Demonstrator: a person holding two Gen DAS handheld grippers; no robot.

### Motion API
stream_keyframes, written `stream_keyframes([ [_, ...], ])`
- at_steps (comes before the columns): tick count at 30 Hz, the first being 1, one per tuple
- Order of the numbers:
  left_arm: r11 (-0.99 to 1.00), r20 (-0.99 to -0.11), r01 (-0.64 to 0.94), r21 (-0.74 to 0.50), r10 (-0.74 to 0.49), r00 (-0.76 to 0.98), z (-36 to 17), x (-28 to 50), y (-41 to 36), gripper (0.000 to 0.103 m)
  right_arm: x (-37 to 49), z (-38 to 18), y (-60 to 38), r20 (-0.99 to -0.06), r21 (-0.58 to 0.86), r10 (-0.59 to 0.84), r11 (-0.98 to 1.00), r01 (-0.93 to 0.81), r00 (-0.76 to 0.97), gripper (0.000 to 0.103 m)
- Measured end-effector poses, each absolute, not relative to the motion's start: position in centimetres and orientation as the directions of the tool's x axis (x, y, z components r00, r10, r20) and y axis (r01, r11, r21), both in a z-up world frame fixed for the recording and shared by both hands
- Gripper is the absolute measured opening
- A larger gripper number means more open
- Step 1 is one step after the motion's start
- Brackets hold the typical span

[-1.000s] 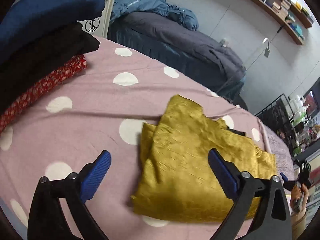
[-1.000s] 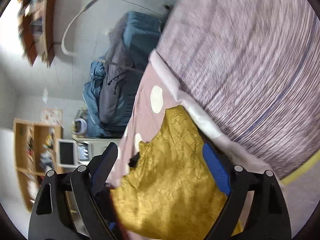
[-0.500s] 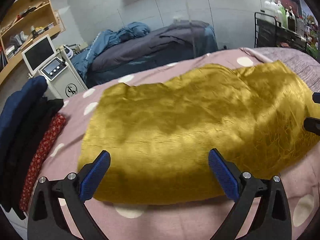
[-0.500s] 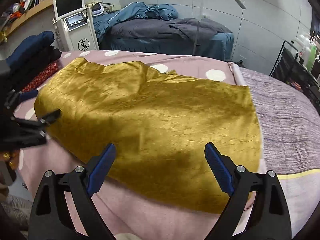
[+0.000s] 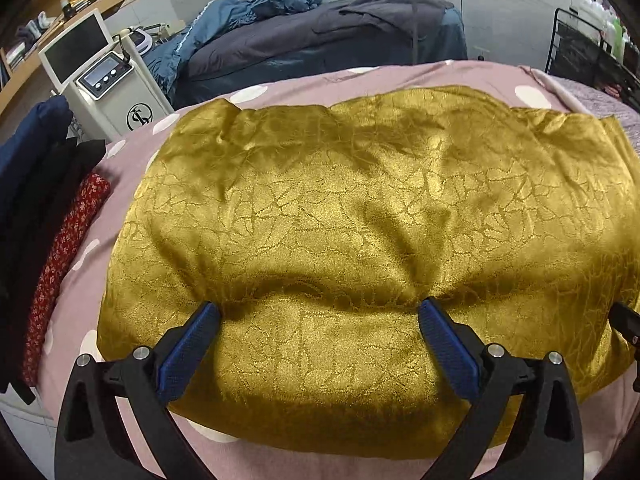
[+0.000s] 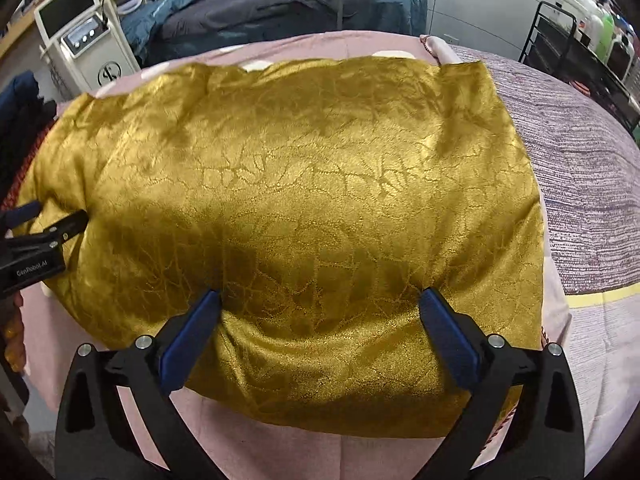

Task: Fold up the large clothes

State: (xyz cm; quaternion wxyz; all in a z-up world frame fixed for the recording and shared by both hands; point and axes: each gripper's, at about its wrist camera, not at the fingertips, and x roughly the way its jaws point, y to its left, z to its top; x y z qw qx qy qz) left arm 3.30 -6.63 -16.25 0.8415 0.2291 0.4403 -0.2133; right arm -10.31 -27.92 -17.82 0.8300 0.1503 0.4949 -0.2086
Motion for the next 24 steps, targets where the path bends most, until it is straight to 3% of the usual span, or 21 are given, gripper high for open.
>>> stream_keyframes([
  [24,0.825,-0.872,0.552,0.118,-0.18,0.455,-17.9,4.5,-6.2,0.098,-10.2,-19.1,-27.2,-0.883,0.038,-0.214,0.855,0.518,0.418,0.099],
])
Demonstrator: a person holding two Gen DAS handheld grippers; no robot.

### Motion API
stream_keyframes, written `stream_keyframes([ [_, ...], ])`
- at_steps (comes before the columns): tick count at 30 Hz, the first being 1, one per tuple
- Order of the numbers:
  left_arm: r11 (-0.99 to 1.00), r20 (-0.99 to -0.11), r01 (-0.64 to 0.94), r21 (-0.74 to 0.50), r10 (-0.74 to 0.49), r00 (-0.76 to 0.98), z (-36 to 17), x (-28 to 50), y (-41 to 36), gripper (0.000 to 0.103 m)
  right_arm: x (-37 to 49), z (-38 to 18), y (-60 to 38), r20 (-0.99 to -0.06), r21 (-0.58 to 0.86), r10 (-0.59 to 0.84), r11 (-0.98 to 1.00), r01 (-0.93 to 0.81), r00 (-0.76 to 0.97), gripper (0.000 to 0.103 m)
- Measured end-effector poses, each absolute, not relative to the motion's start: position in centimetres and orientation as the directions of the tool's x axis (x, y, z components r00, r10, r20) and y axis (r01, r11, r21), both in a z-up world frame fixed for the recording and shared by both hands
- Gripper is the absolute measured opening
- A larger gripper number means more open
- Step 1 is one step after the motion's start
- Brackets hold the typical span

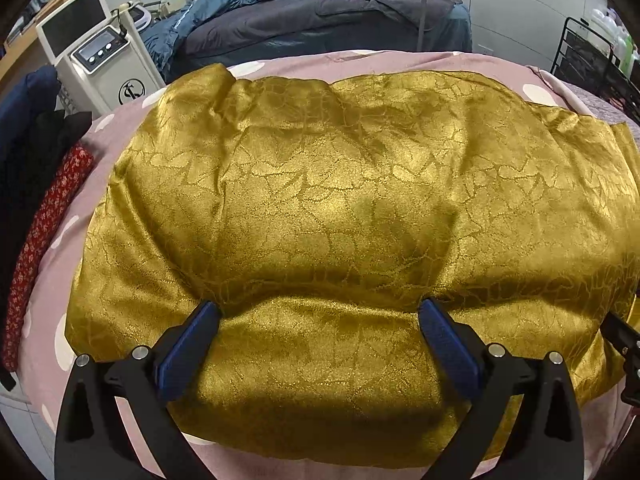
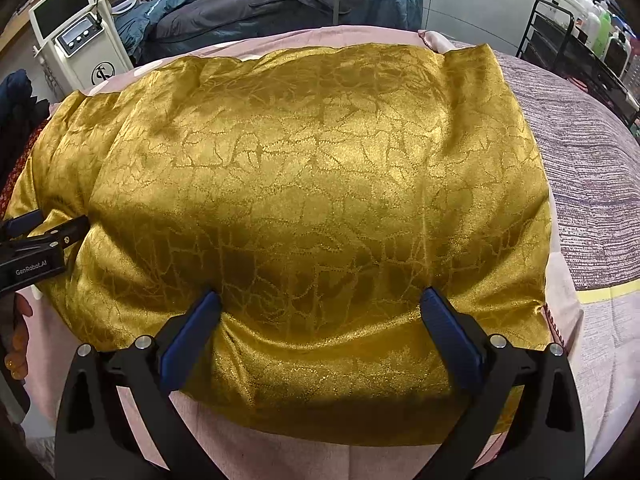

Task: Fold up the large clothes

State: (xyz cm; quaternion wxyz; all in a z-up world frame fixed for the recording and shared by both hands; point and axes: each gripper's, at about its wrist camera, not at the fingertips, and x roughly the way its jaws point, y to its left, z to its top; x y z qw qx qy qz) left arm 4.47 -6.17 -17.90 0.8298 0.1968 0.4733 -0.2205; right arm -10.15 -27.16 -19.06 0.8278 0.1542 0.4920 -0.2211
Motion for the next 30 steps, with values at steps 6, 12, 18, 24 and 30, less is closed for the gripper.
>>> stream_keyframes([
  [6,0.802,-0.889,0.593,0.077,-0.215,0.405,-16.6,4.7,-5.4,0.097,-10.8,-16.8,-27.4,-0.87,0.107,-0.181,0.839,0.533,0.459,0.098],
  [12,0.761,-0.84,0.621,-0.186,-0.451,0.301,-12.0,4.2,-0.1,0.097,-16.3,-12.8,-30.0,-0.755,0.271,-0.178,0.793,0.546,0.632,0.098],
  [18,0.775,-0.818,0.552,-0.306,-0.511,0.264,-11.7,5.9,6.8,0.097,-21.2,-14.5,-35.5,-0.705,0.545,0.033,0.666,0.51,0.709,0.098],
  [24,0.808,-0.789,0.295,-0.511,-0.576,0.213,-15.8,9.7,14.3,0.097,-23.5,-17.8,-37.6,-0.656,0.683,0.138,0.527,0.505,0.742,0.098],
  [30,0.78,-0.784,0.313,-0.542,-0.603,0.147,-17.5,11.1,13.6,0.097,-22.6,-20.6,-38.4,-0.608,0.763,0.21,0.422,0.49,0.766,0.098],
])
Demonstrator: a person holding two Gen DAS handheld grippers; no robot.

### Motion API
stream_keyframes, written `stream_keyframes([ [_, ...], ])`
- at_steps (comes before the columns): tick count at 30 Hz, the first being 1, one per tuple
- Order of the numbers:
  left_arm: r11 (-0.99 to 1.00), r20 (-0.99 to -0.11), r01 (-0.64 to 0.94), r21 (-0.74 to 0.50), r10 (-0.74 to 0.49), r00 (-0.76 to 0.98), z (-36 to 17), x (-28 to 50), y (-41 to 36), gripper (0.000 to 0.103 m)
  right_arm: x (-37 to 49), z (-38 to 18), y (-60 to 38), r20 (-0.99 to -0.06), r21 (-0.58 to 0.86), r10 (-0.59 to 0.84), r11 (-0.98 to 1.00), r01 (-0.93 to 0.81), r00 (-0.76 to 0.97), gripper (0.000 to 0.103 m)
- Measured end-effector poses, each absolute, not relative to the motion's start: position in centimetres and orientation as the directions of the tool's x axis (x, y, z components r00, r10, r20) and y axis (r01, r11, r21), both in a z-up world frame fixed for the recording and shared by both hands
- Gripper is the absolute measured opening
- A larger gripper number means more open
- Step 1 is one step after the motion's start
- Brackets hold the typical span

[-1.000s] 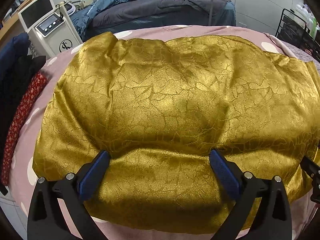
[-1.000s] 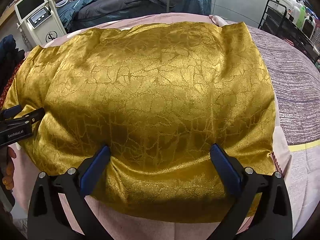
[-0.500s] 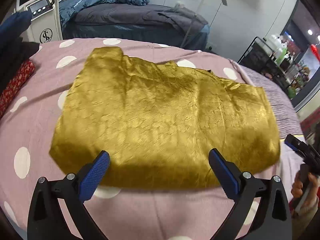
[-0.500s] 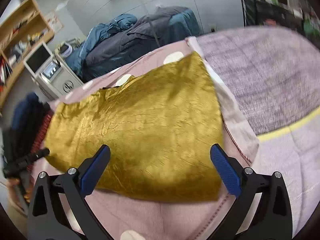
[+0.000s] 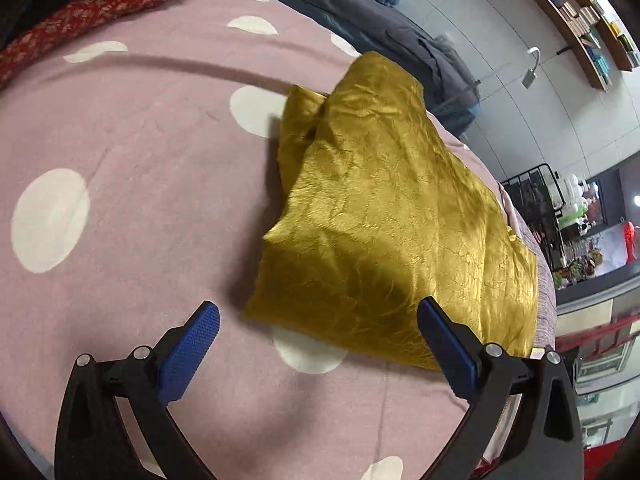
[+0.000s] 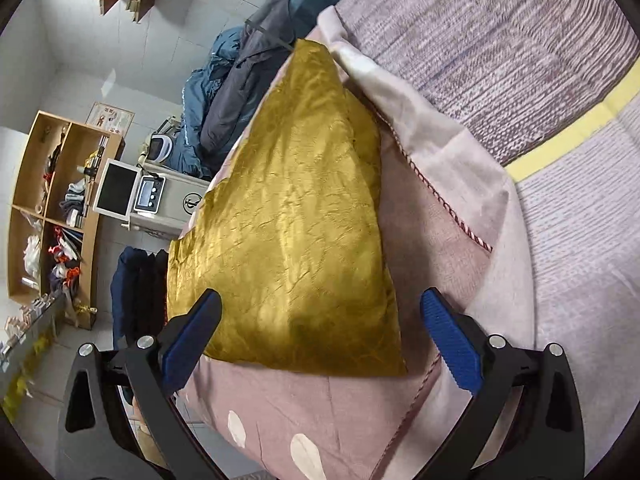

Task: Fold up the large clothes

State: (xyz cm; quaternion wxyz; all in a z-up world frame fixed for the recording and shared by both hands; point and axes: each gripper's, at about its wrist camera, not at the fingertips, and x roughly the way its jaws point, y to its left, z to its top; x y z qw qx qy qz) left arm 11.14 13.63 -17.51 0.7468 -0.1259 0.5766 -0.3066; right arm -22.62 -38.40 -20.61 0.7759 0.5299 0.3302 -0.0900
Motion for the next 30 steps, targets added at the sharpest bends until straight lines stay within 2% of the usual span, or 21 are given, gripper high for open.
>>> stream_keyframes([
  [15,0.715,-0.739,0.291,-0.636,-0.672,0.035,-20.7,17.8,8.4,0.097,-14.8,-21.6,-39.2,-0.687,0.686,0.273,0.548,0.478,0.673,0.098],
  [23,0.711,-0.745,0.294,-0.639,-0.667,-0.009,-21.0,20.4,6.0,0.097,-10.1,-22.3,-41.0,-0.66,0.726,0.35,0.526,0.443,0.665,0.098],
  [27,0.71,-0.737,0.267,-0.652,-0.675,-0.005,-21.3,20.6,6.0,0.097,-9.1,-22.2,-40.7,-0.68,0.699,0.339,0.568,0.435,0.65,0.098],
  [30,0.715,-0.74,0.266,-0.647,-0.672,0.004,-21.1,20.4,6.1,0.097,-8.9,-22.1,-40.3,-0.698,0.671,0.303,0.594,0.445,0.648,0.09],
])
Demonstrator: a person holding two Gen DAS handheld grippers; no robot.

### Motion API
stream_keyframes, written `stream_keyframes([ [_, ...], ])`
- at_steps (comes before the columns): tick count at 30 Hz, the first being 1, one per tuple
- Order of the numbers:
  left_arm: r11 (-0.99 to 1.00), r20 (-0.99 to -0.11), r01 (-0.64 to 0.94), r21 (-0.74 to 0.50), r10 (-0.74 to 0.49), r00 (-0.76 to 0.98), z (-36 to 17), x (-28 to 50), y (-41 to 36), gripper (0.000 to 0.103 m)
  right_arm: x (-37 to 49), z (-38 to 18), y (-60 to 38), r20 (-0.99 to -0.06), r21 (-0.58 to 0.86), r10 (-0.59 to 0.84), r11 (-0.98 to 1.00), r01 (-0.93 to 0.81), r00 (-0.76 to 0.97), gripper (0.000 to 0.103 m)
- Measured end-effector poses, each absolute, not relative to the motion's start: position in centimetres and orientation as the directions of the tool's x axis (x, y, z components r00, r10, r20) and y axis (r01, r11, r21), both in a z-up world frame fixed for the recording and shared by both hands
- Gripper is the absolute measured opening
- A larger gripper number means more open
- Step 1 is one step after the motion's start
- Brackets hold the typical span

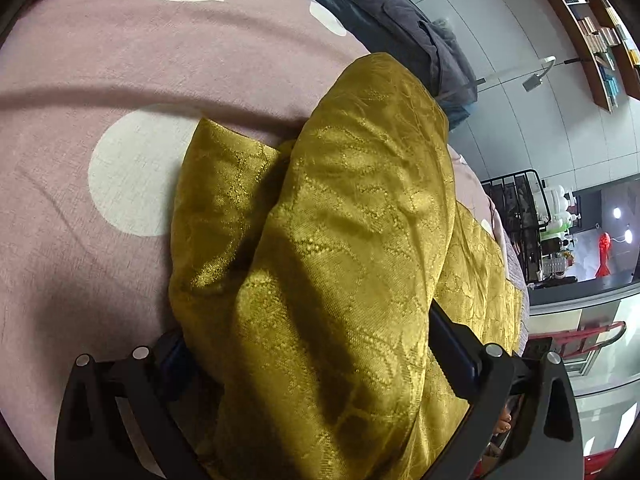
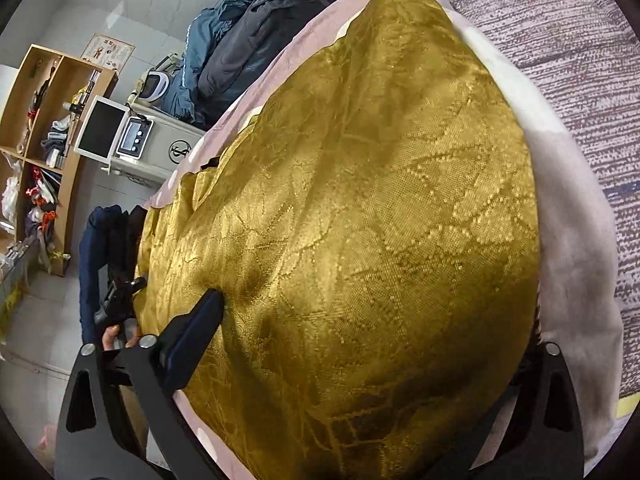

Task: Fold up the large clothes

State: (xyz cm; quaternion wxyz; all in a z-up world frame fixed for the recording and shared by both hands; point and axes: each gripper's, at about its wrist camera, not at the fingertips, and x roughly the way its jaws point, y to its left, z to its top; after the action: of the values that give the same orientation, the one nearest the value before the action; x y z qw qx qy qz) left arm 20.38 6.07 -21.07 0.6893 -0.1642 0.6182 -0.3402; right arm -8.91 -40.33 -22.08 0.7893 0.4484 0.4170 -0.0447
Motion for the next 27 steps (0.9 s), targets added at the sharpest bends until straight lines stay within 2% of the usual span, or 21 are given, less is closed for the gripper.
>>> stream_keyframes([
  [1,0.718,-0.742,0.264,-0.644,-0.67,0.013,-21.0,20.3,6.1,0.094,-9.0,-22.1,-40.4,-0.704,0.663,0.291,0.596,0.453,0.648,0.079],
  [2,0.718,-0.741,0.263,-0.644,-0.672,0.02,-21.0,20.1,6.2,0.09,-9.2,-22.1,-40.5,-0.71,0.656,0.277,0.594,0.465,0.648,0.063],
  [3,0.709,-0.731,0.26,-0.656,-0.682,0.016,-20.9,19.9,6.3,0.076,-9.7,-22.2,-40.6,-0.704,0.665,0.281,0.581,0.469,0.652,0.057],
  [4,0.691,-0.713,0.243,-0.681,-0.702,-0.002,-21.0,19.6,6.4,0.062,-10.1,-22.5,-40.8,-0.686,0.692,0.301,0.551,0.466,0.662,0.045],
  [5,0.677,-0.696,0.217,-0.703,-0.718,-0.013,-21.0,19.5,6.4,0.058,-10.5,-22.9,-40.9,-0.652,0.733,0.333,0.506,0.454,0.682,0.032],
  [6,0.673,-0.688,0.2,-0.712,-0.726,-0.011,-20.9,19.3,6.4,0.051,-10.8,-22.9,-40.8,-0.625,0.761,0.349,0.473,0.444,0.698,0.029],
  [8,0.686,-0.702,0.219,-0.693,-0.712,0.01,-20.0,18.5,6.1,0.043,-11.1,-21.9,-40.0,-0.641,0.736,0.318,0.513,0.442,0.699,0.021],
  [10,0.712,-0.731,0.267,-0.65,-0.682,0.039,-18.5,17.5,5.5,0.029,-11.4,-19.7,-38.5,-0.662,0.684,0.271,0.598,0.417,0.699,0.017],
  [12,0.726,-0.75,0.332,-0.602,-0.657,0.076,-16.5,16.2,4.7,0.024,-12.2,-17.7,-37.5,-0.631,0.689,0.26,0.62,0.374,0.731,0.015],
  [15,0.69,-0.725,0.415,-0.593,-0.682,0.096,-13.5,14.2,3.1,0.019,-14.5,-14.9,-37.3,-0.546,0.736,0.263,0.604,0.305,0.796,0.014],
  [18,0.617,-0.681,0.475,-0.627,-0.73,0.048,-11.1,11.7,0.0,0.018,-17.7,-11.8,-37.8,-0.532,0.71,0.208,0.637,0.299,0.821,0.013],
  [21,0.553,-0.674,0.576,-0.601,-0.739,0.006,-8.8,7.8,-5.2,0.018,-22.7,-8.6,-39.7,-0.526,0.669,0.124,0.672,0.319,0.841,0.013],
  [27,0.309,-0.571,0.717,-0.624,-0.807,-0.149,-3.9,-1.4,-18.2,0.018,-37.9,-1.2,-45.4,-0.486,0.576,-0.166,0.678,0.457,0.858,0.013],
])
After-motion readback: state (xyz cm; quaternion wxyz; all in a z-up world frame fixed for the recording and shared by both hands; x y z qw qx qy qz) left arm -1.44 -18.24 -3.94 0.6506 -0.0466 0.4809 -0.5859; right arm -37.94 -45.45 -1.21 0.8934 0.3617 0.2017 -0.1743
